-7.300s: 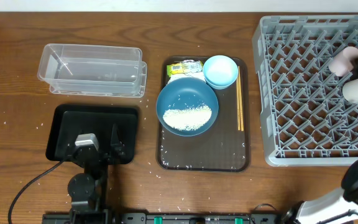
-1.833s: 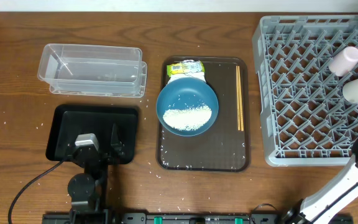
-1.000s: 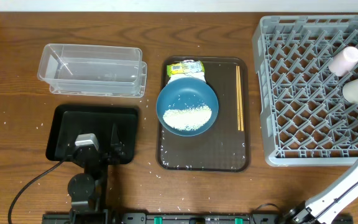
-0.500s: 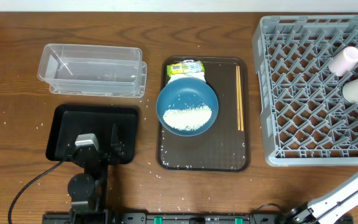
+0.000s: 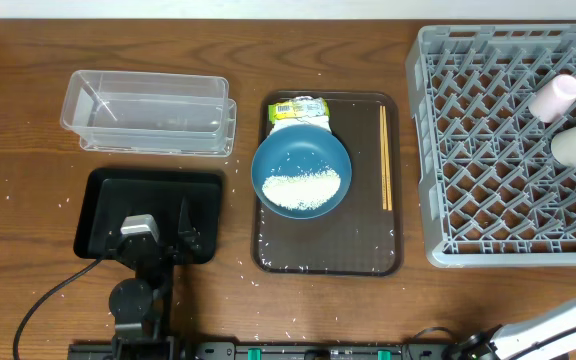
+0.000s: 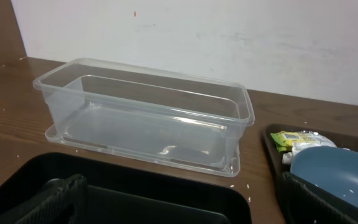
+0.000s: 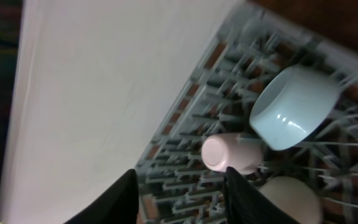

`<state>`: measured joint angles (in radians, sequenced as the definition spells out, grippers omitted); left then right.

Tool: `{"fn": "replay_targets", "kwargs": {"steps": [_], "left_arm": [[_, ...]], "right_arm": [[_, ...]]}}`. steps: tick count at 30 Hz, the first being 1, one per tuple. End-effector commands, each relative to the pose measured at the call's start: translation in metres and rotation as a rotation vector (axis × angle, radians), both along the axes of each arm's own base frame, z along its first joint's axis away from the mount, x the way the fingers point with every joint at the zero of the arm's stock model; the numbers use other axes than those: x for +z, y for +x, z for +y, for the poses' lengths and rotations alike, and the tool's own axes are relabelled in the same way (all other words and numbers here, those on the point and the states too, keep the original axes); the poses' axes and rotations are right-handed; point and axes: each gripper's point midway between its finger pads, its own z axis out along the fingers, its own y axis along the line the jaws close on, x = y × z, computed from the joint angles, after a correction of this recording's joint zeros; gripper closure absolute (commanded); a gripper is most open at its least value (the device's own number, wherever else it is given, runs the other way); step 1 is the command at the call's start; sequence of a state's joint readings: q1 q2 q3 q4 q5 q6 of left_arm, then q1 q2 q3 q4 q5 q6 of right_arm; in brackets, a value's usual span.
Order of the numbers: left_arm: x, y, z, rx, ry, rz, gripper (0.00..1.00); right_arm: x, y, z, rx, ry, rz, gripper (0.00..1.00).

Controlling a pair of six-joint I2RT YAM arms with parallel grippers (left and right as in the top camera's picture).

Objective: Sort waste into correct bins and load items into the dishwasher rack
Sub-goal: 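Carry the light-blue bowl to the rack's right edge and release it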

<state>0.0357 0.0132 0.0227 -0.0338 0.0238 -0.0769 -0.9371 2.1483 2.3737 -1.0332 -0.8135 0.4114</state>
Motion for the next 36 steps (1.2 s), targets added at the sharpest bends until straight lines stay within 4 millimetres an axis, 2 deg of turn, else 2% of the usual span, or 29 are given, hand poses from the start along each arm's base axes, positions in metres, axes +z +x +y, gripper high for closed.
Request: {"fn": "replay_targets", "kwargs": {"steps": [1,4,6,8,12,18,20,23,36], "left_arm": [[-0.018,-0.001,0.002,0.007,0.012,0.054,0.02],[-0.018,-0.001,0.002,0.007,0.012,0.054,0.02],[-0.018,-0.001,0.002,0.007,0.012,0.054,0.02],[-0.018,-0.001,0.002,0.007,0.012,0.054,0.02],[-0.018,-0.001,0.002,0.007,0.012,0.054,0.02],[-0.018,-0.001,0.002,0.007,0.012,0.054,0.02],[-0.018,-0.001,0.002,0.007,0.012,0.054,0.02],[-0.018,-0.001,0.002,0.007,0.012,0.054,0.02],[-0.018,-0.001,0.002,0.007,0.012,0.054,0.02]], "right_arm": [[0.013,-0.003,0.0,-0.076,-0.168,0.088,0.65],[0.008,0.009,0.007,-0.103,-0.23,0.144,0.76],[-0.004,0.02,0.007,-0.137,-0.283,0.207,0.84],[-0.02,0.033,0.004,-0.179,-0.346,0.273,0.87],[-0.061,0.061,-0.001,-0.256,-0.469,0.41,0.9],[-0.124,0.085,-0.008,-0.271,-0.522,0.526,0.98],[-0.142,0.087,-0.009,-0.26,-0.508,0.553,0.99],[-0.157,0.084,-0.012,-0.255,-0.494,0.582,0.99],[-0.17,0.057,-0.023,-0.255,-0.454,0.659,0.99]]}}
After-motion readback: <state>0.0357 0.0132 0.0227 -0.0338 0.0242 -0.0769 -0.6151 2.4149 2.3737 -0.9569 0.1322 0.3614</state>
